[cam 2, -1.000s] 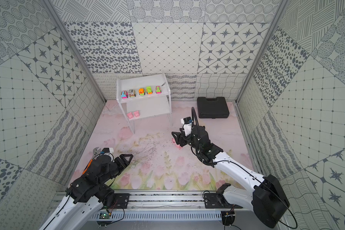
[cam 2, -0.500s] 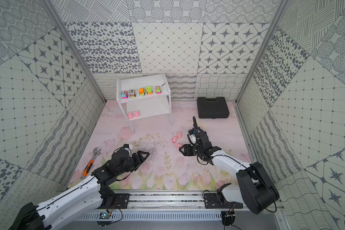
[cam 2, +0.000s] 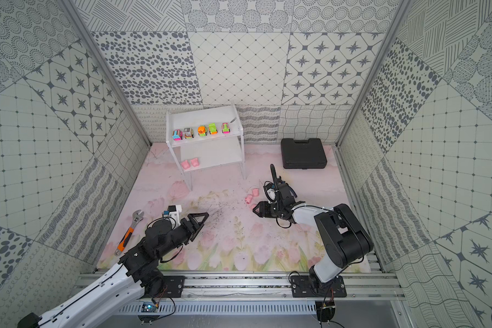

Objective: Organize plastic toys on shelves
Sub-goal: Pick up the plastic toy at the center of the board.

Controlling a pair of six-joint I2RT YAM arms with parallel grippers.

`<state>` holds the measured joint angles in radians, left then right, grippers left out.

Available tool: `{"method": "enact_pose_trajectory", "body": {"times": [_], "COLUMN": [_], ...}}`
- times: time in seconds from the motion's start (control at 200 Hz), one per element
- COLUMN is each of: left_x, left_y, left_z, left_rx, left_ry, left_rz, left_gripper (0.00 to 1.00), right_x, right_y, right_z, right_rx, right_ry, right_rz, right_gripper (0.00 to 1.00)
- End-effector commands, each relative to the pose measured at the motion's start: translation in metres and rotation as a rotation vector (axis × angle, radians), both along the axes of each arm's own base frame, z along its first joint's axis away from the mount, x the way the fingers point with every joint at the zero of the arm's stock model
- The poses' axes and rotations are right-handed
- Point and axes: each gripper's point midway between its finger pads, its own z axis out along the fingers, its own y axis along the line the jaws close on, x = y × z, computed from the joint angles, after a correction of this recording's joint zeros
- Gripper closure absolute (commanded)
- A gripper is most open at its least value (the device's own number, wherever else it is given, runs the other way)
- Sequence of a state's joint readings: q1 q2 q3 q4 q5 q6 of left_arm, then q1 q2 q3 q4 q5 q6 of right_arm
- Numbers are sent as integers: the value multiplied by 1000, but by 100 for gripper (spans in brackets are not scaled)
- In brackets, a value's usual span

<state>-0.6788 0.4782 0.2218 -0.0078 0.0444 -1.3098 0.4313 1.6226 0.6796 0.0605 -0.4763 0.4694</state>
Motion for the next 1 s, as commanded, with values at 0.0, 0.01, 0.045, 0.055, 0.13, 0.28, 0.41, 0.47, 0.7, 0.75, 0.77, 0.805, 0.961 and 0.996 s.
{"method": "enact_pose_trajectory", "body": {"times": [0.0,0.01,0.045,0.055,0.13,0.28,0.41,0.47,0.7,0.75,0.77,0.805,0.961,0.996], "left_x": [-2,-2,-2,-2,-2,-1,0,1,-6,-11,-13,-18,-47,-54], "left_y": [10,10,10,10,9,5,-2,-6,-27,-34,-37,-43,-59,-62], "left_z": [-3,-3,-3,-2,0,5,17,24,60,69,74,82,111,114], "left_rx": [5,4,6,6,8,33,75,105,274,319,337,372,481,486], "left_ry": [18,18,18,18,14,0,-38,-67,-245,-306,-337,-398,-677,-710], "left_rz": [47,47,46,45,40,13,-41,-74,-296,-378,-417,-486,-777,-833], "left_gripper": [26,26,26,26,27,27,27,27,29,29,29,29,29,29], "right_x": [17,17,19,19,21,23,22,20,4,-4,-9,-19,-80,-94], "right_y": [7,6,6,5,5,3,1,0,-1,3,6,11,46,53], "right_z": [6,5,2,2,0,4,11,19,63,79,86,101,148,152], "right_rx": [23,19,10,8,-4,-23,-37,-46,-42,-18,-2,19,19,10], "right_ry": [-33,-31,-27,-26,-25,-48,-90,-124,-291,-338,-359,-407,-656,-704], "right_rz": [-16,-18,-22,-23,-24,-19,7,26,150,202,232,288,593,663], "right_gripper": [49,49,51,52,56,64,69,71,76,76,76,76,77,77]}}
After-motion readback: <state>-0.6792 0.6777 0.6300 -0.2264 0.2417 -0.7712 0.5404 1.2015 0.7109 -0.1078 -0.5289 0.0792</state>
